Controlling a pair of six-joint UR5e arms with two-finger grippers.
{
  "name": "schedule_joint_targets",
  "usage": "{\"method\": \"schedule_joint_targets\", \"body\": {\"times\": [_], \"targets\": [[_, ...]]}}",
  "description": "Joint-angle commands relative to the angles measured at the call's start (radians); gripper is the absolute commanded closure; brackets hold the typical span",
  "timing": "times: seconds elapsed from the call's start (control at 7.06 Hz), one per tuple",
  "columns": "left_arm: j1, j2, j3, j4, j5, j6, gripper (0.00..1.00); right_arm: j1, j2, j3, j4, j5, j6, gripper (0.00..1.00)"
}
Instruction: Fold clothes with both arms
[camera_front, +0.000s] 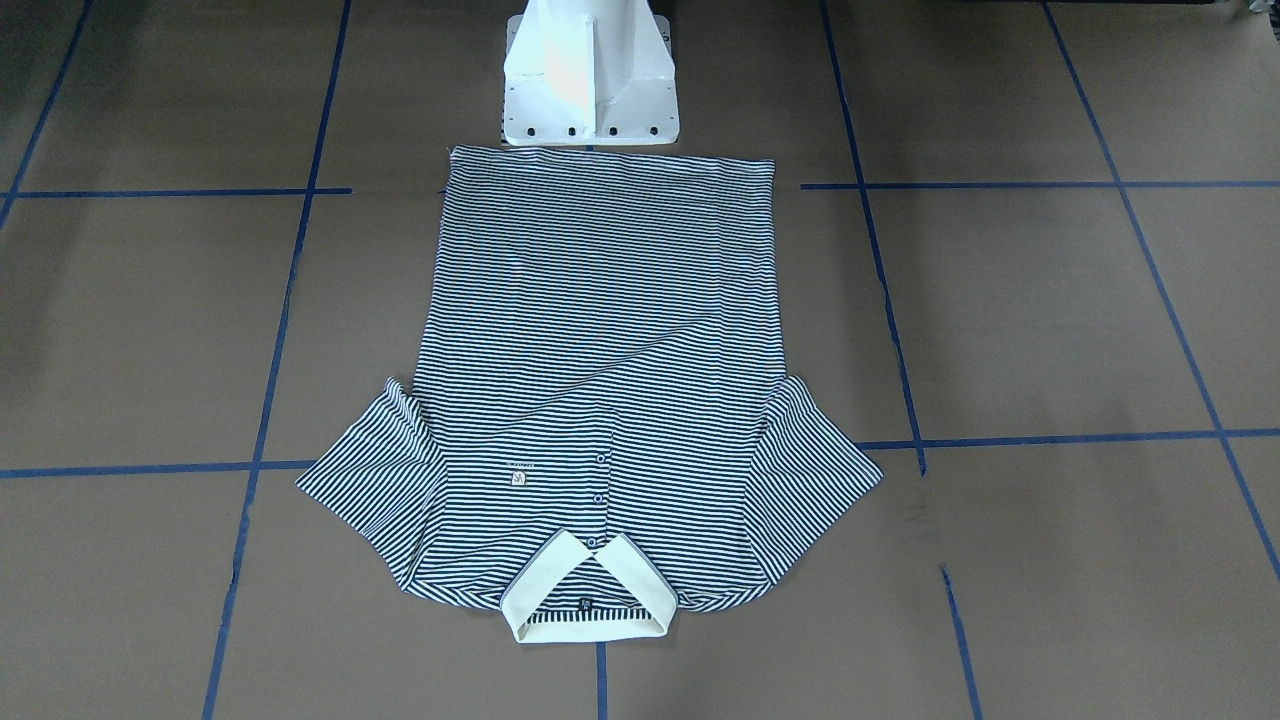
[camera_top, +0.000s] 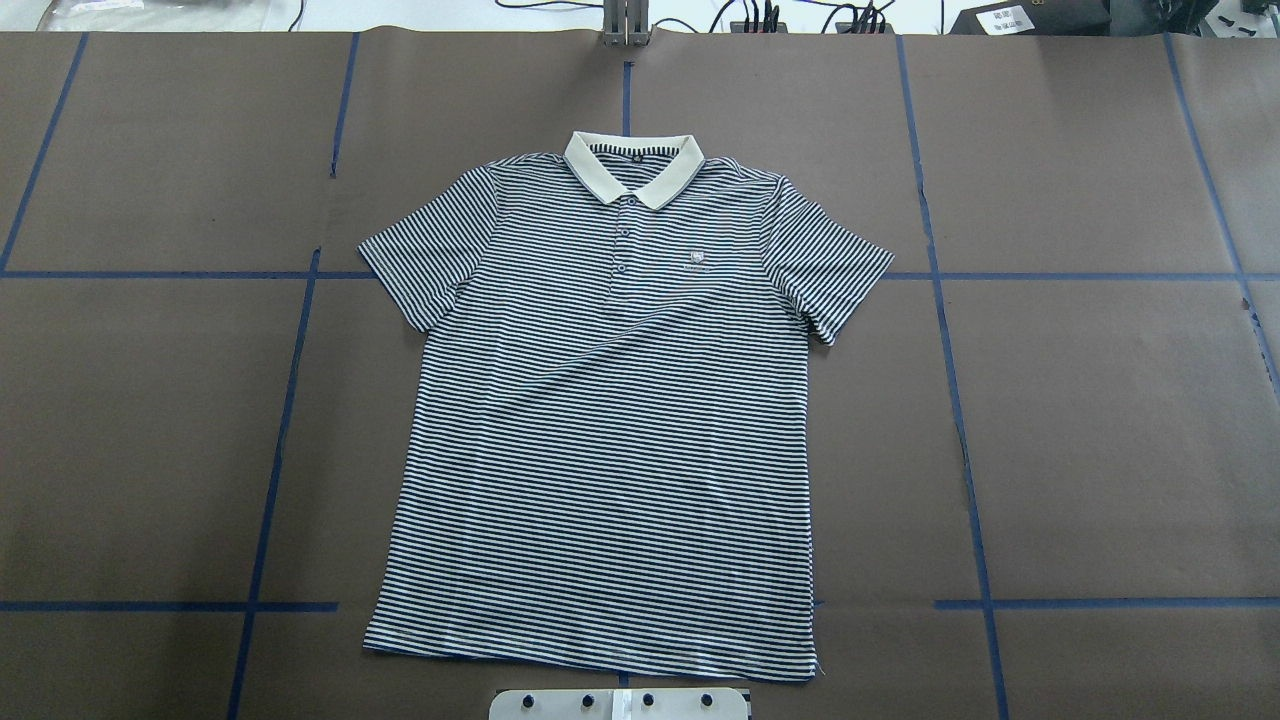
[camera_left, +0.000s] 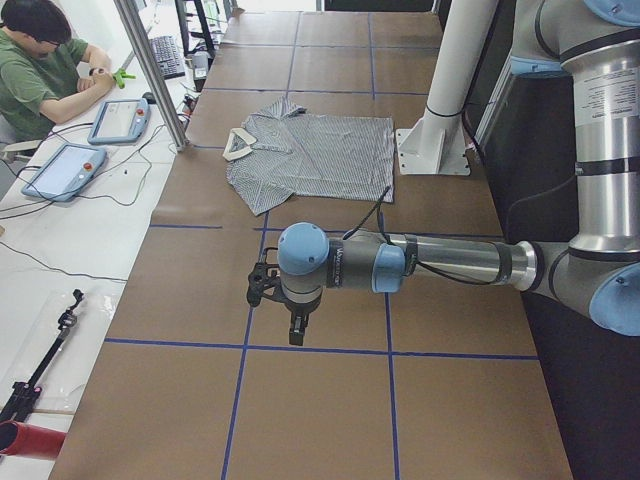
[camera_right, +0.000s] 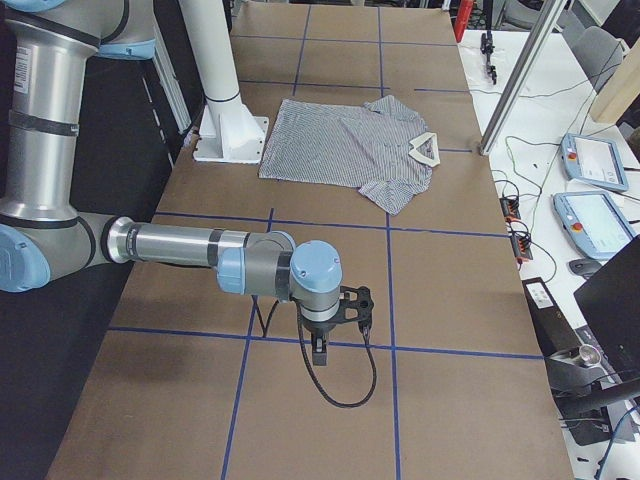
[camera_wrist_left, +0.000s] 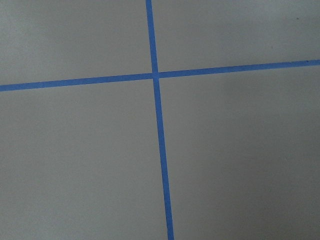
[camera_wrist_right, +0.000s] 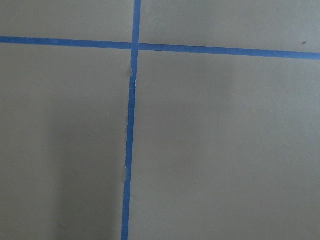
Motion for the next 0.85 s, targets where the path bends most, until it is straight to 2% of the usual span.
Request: {"method": "schedule_joint_targets", "body": {"times": [0.0, 0.28, 0.43, 0.57, 0.71], "targets": [[0.000, 0.000, 0.005, -0.054, 0.001, 0.004, 0.00, -0.001, -0.001, 0.014, 0.033, 0.001, 0.001, 0.00], [0.002, 0.005, 0.031, -0.152, 0.010, 0.004, 0.00, -0.003, 0.001, 0.020, 0.098, 0.017, 0.010, 0.00], [0.003, 0.005, 0.038, -0.217, 0.030, -0.001, 0.00, -0.006, 0.013, 0.011, 0.215, 0.055, 0.012, 0.00], [0.003, -0.018, 0.044, -0.264, 0.033, 0.004, 0.00, -0.005, 0.045, -0.021, 0.342, 0.046, 0.012, 0.00], [0.003, -0.040, 0.044, -0.295, 0.030, -0.001, 0.00, -0.005, 0.086, -0.089, 0.369, 0.063, 0.015, 0.00]]}}
